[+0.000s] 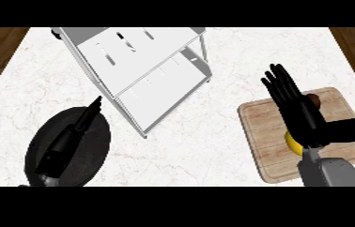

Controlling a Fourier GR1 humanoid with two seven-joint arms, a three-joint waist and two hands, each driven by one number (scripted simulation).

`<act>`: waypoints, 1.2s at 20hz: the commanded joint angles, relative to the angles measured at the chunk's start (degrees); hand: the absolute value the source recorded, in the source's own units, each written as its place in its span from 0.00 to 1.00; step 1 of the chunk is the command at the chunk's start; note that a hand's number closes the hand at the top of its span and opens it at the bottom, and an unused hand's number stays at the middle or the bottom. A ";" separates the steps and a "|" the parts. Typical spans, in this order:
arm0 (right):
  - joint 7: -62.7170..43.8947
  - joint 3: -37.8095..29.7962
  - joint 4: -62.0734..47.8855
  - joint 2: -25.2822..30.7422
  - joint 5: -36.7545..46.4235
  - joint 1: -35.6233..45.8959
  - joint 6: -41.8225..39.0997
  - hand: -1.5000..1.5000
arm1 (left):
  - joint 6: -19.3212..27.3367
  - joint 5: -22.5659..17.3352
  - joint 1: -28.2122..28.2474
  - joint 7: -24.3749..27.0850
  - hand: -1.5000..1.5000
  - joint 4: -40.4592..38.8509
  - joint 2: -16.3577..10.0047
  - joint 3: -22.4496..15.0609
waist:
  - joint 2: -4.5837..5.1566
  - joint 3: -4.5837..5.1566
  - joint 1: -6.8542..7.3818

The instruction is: Pick the sweet potato from the cutting board and place it in the tiered basket

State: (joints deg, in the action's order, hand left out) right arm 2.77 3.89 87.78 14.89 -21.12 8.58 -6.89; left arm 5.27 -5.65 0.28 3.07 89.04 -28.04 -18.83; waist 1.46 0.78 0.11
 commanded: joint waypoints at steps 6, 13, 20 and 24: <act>5.89 -8.92 1.73 16.31 28.52 -1.21 20.59 1.00 | 2.80 -8.63 -1.34 -5.05 0.50 -0.98 7.93 4.00 | -1.89 -0.14 -3.53; 10.87 -15.53 0.27 9.54 45.11 -10.52 48.81 0.00 | 2.63 -12.19 -3.08 -8.71 0.50 0.22 9.73 4.50 | -1.06 -0.64 -4.06; -9.33 -8.01 -0.61 3.92 71.59 -17.79 53.51 0.00 | 2.68 -11.50 -3.09 -10.51 0.50 1.00 9.72 3.32 | -1.02 -0.10 -1.87; -20.22 -11.60 -3.29 2.26 83.57 -16.45 50.64 0.00 | 2.61 -11.57 -4.84 -11.36 0.50 0.93 9.81 3.40 | -0.40 0.15 -1.72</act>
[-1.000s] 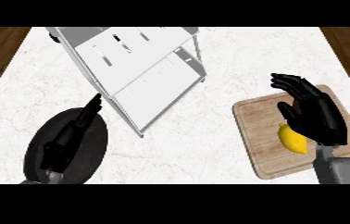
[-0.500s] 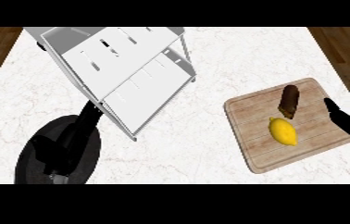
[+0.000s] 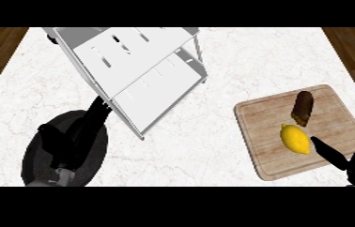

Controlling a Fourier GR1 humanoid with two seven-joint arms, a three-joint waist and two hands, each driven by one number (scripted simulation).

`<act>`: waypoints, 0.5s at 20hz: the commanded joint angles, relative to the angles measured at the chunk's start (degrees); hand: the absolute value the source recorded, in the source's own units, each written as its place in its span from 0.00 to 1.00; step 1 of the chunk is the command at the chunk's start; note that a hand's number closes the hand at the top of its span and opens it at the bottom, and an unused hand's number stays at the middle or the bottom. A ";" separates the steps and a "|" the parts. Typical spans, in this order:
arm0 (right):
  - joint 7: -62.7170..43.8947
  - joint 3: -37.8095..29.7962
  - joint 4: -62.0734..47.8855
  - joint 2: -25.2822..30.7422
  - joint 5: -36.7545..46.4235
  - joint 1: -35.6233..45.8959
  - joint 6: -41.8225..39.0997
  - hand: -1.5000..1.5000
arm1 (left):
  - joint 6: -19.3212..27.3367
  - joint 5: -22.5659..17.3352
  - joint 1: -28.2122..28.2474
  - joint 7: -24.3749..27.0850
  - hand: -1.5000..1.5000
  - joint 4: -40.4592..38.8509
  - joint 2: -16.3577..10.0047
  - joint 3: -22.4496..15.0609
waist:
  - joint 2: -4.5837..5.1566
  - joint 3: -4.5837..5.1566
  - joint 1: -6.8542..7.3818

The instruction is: Pick the sweet potato from the cutting board and place it in the tiered basket

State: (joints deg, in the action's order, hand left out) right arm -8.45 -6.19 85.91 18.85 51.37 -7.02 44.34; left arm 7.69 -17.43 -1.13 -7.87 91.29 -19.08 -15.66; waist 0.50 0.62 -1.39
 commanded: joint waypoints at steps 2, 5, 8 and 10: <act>-13.15 -3.14 -2.51 -2.12 16.19 -2.40 -3.05 0.00 | 0.36 -0.08 -2.50 -0.77 0.50 0.39 0.32 0.55 | 0.58 0.49 0.03; -21.41 -4.18 -1.86 -4.54 24.03 -0.09 -8.53 0.00 | -0.29 -0.26 -3.31 -1.44 0.50 0.14 0.48 -0.03 | 0.80 0.47 0.76; -29.87 -3.36 -0.94 -8.33 32.29 4.05 -15.32 0.00 | 0.00 -0.17 -4.94 -3.02 0.50 0.76 0.58 -0.23 | 0.71 0.22 2.57; -36.19 -2.18 -0.39 -11.62 38.42 8.28 -20.42 0.00 | -0.35 -0.19 -5.81 -3.25 0.50 -0.57 1.29 -0.76 | 0.70 0.07 3.28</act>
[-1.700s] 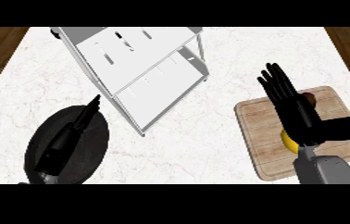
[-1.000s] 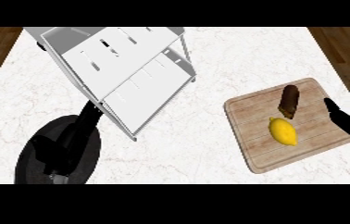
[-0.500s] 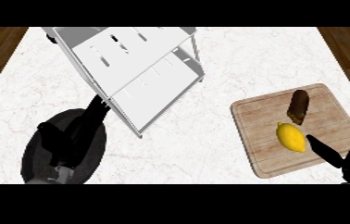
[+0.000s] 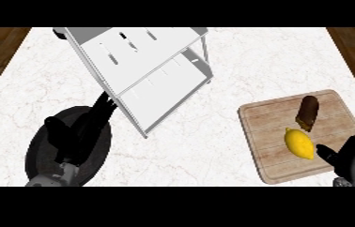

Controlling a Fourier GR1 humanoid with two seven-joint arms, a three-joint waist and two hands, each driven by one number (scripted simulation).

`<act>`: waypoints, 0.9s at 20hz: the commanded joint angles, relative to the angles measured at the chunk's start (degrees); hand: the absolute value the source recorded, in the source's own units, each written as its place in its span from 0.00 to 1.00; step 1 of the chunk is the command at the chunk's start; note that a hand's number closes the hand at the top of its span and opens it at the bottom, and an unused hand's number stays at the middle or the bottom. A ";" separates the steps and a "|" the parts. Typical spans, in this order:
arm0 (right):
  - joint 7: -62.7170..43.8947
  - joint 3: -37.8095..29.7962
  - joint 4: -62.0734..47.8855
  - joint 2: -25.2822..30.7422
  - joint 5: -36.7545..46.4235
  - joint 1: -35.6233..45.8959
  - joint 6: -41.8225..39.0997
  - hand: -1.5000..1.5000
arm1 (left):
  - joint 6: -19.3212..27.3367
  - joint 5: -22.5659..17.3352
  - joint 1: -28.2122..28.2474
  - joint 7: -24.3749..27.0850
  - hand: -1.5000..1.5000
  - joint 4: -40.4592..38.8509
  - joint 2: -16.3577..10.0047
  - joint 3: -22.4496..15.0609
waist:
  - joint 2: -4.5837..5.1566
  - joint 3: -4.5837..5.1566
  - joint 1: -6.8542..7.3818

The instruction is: Pick the sweet potato from the cutting board and place it in the tiered basket

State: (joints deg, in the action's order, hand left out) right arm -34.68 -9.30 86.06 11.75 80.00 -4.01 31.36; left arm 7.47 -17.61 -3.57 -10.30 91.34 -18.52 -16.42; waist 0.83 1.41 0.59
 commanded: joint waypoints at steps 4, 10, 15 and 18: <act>-22.01 3.50 -2.03 -10.35 22.02 14.01 -19.45 0.00 | -0.91 0.46 -4.97 -0.49 0.50 -2.46 0.55 0.20 | 0.08 -0.98 1.77; -40.40 8.26 -12.66 -11.63 29.02 25.64 -31.91 0.00 | 0.10 0.20 -7.40 -2.30 0.50 -3.64 2.71 0.21 | -0.16 -1.35 1.55; -45.73 9.01 -20.89 -11.70 25.85 28.31 -30.24 0.00 | 1.27 1.26 -6.43 0.46 0.50 -5.10 4.50 0.79 | -0.36 -1.43 0.78; -48.35 10.94 -24.93 -11.71 22.66 30.06 -29.92 0.00 | -1.54 -0.82 -8.41 -2.02 0.50 -5.82 2.04 3.06 | -0.32 -1.46 0.81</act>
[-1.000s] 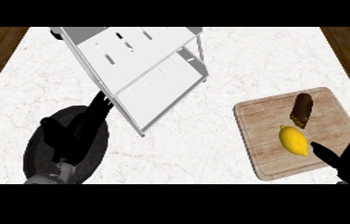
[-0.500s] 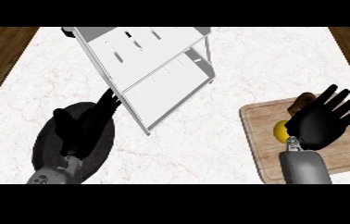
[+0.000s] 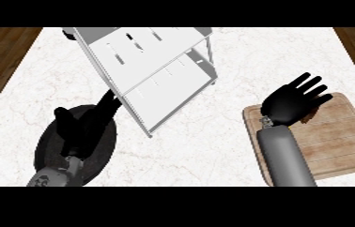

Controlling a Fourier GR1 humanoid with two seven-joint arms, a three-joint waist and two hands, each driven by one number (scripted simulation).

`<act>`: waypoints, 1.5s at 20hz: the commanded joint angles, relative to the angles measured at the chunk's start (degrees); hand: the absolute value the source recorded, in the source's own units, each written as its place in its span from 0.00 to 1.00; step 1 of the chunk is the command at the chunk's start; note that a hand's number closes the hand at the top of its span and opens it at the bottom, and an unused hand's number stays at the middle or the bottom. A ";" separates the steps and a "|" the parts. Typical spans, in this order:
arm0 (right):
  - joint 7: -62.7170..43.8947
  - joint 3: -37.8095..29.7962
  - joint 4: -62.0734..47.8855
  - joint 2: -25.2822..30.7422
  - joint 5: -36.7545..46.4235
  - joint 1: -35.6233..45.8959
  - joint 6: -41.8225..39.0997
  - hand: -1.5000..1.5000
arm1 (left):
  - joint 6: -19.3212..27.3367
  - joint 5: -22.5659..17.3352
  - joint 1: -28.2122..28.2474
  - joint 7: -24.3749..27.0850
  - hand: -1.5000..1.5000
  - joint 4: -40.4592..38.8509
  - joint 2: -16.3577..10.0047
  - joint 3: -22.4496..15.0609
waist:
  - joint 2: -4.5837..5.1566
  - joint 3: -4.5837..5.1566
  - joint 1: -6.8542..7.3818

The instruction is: Pick the sweet potato from the cutting board and place it in the tiered basket

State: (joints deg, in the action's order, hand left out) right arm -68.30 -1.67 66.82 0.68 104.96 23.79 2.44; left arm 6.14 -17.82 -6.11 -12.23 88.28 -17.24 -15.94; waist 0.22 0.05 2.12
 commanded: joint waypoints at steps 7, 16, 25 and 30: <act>-14.63 -0.42 -8.04 -0.66 0.07 1.35 1.26 0.00 | -0.39 1.07 -3.07 1.96 0.50 -2.79 0.86 2.34 | 0.13 -0.06 -1.64; -13.66 -1.39 -4.58 -0.66 4.32 -0.87 0.93 0.00 | -0.08 1.83 -3.23 0.20 0.50 -1.17 1.92 2.05 | -0.13 -0.06 -2.30; -11.09 -3.09 -4.30 -0.67 5.31 -3.13 6.56 0.00 | 1.21 3.76 -4.10 0.74 0.50 -2.52 4.55 2.16 | -0.07 -0.08 -2.22; -8.72 -7.39 -4.92 -0.67 5.59 -4.59 11.67 0.00 | -0.46 3.11 -2.98 -0.74 0.50 -0.43 2.52 3.80 | -0.09 -0.10 -1.98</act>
State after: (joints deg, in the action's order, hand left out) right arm -67.59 -8.21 64.23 0.19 109.98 19.80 8.01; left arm 4.26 -15.75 -4.73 -11.56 87.54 -16.02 -12.53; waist -0.41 0.00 0.52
